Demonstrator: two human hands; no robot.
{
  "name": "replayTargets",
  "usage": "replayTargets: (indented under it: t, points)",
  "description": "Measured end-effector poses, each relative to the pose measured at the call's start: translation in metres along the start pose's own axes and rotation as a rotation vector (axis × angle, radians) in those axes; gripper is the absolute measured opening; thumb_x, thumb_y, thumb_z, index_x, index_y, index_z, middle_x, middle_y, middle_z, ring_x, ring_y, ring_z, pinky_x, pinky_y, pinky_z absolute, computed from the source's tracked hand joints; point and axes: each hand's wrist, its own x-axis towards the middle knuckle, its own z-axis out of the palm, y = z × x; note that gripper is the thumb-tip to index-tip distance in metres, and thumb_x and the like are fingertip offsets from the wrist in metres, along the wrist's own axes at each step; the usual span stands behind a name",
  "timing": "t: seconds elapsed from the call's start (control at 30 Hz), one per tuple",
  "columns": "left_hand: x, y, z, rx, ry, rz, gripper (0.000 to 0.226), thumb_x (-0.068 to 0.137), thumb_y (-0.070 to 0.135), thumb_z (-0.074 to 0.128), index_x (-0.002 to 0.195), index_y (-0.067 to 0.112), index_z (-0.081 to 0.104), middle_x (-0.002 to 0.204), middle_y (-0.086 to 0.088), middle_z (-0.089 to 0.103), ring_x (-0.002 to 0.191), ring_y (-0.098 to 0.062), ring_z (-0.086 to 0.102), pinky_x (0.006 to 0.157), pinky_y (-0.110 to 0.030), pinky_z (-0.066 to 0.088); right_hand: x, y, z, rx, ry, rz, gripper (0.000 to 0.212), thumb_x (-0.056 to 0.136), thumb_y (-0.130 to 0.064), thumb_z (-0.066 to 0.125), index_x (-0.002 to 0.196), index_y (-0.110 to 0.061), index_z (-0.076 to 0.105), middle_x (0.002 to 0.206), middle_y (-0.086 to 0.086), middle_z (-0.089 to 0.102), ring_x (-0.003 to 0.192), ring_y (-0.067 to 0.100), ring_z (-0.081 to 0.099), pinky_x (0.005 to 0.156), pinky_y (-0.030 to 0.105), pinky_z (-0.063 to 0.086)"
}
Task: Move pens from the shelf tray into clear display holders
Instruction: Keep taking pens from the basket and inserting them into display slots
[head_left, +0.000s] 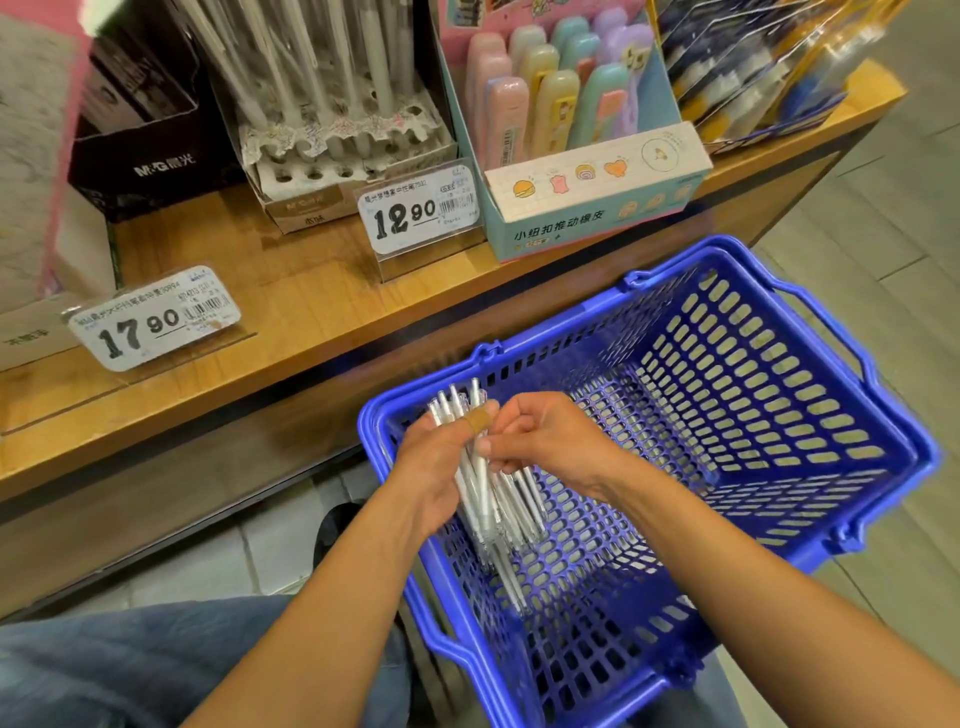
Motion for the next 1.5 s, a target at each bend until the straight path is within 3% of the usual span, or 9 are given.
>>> replayTargets:
  t: [0.17,0.33,0.4,0.5,0.67,0.83,1.07,1.33,1.5]
  points:
    - [0.002,0.0,-0.003,0.096,0.106,0.005,0.02,0.091,0.005,0.064,0.108,-0.003,0.058,0.064,-0.007,0.06,0.046,-0.015,0.058,0.043,-0.025,0.049,0.015,0.033,-0.02,0.1,-0.177,0.23,0.013,0.078,-0.005,0.075,0.089,-0.004,0.068,0.078,0.01,0.07,0.067,0.018,0.066,0.068,0.026,0.055]
    - [0.007,-0.001,-0.002,0.1,0.123,0.022,0.006,0.093,0.003,0.06,0.099,0.003,0.059,0.07,-0.006,0.057,0.054,-0.015,0.057,0.05,-0.028,0.048,0.036,0.115,0.004,-0.875,-0.252,0.511,0.015,0.09,-0.006,0.061,0.077,0.002,0.063,0.061,0.007,0.055,0.051,0.017,0.05,0.05,0.023,0.042]
    - [0.006,0.0,-0.002,0.097,0.119,0.024,0.002,0.093,0.002,0.059,0.095,0.003,0.06,0.07,-0.007,0.056,0.051,-0.015,0.056,0.046,-0.026,0.048,0.039,0.139,0.016,-1.003,-0.196,0.573,0.027,0.089,-0.004,0.062,0.064,-0.003,0.051,0.063,0.007,0.049,0.054,0.019,0.046,0.055,0.029,0.044]
    - [0.006,0.001,-0.004,0.09,0.123,0.024,0.006,0.093,0.001,0.058,0.1,0.002,0.059,0.073,-0.008,0.055,0.052,-0.015,0.054,0.047,-0.026,0.047,0.043,0.151,0.026,-1.071,-0.15,0.543,0.015,0.089,-0.016,0.066,0.087,-0.003,0.058,0.094,0.014,0.063,0.078,0.026,0.06,0.069,0.031,0.05]
    - [0.008,0.001,-0.005,0.101,0.135,0.013,0.023,0.092,0.004,0.061,0.115,-0.001,0.058,0.078,-0.008,0.057,0.057,-0.015,0.055,0.056,-0.029,0.049,0.048,0.167,0.036,-1.05,-0.129,0.502,0.029,0.088,-0.01,0.066,0.115,-0.001,0.061,0.116,0.017,0.063,0.103,0.031,0.064,0.087,0.035,0.056]
    - [0.01,0.0,-0.005,0.1,0.15,0.021,0.022,0.093,0.004,0.062,0.115,-0.001,0.059,0.079,-0.009,0.058,0.06,-0.016,0.056,0.059,-0.03,0.049,0.049,0.167,0.023,-1.062,-0.119,0.513,0.01,0.089,-0.009,0.066,0.094,-0.004,0.059,0.097,0.015,0.06,0.086,0.028,0.06,0.069,0.028,0.047]
    - [0.008,0.001,-0.004,0.097,0.142,0.017,0.02,0.094,0.005,0.061,0.112,-0.002,0.062,0.077,-0.008,0.06,0.059,-0.015,0.057,0.058,-0.03,0.05,0.048,0.131,-0.016,-0.755,-0.016,0.46,0.035,0.1,-0.024,0.052,0.067,-0.014,0.044,0.065,0.002,0.045,0.055,0.016,0.042,0.061,0.028,0.04]
    - [0.004,0.0,-0.002,0.1,0.124,0.012,0.023,0.087,0.017,0.074,0.104,0.002,0.067,0.074,-0.005,0.065,0.058,-0.015,0.058,0.056,-0.031,0.053,0.003,0.03,-0.025,-0.135,-0.11,0.094,0.023,0.101,-0.014,0.051,0.1,0.007,0.061,0.083,0.015,0.059,0.064,0.01,0.052,0.066,0.025,0.045]
    - [-0.001,0.0,-0.001,0.04,-0.004,-0.001,0.044,0.086,0.017,0.075,0.119,-0.006,0.058,0.074,-0.016,0.071,0.059,-0.025,0.067,0.053,-0.035,0.056,-0.003,0.008,-0.002,-0.016,0.011,-0.071,0.031,0.083,-0.008,0.074,0.11,-0.008,0.058,0.069,0.007,0.066,0.056,0.013,0.057,0.056,0.024,0.05]
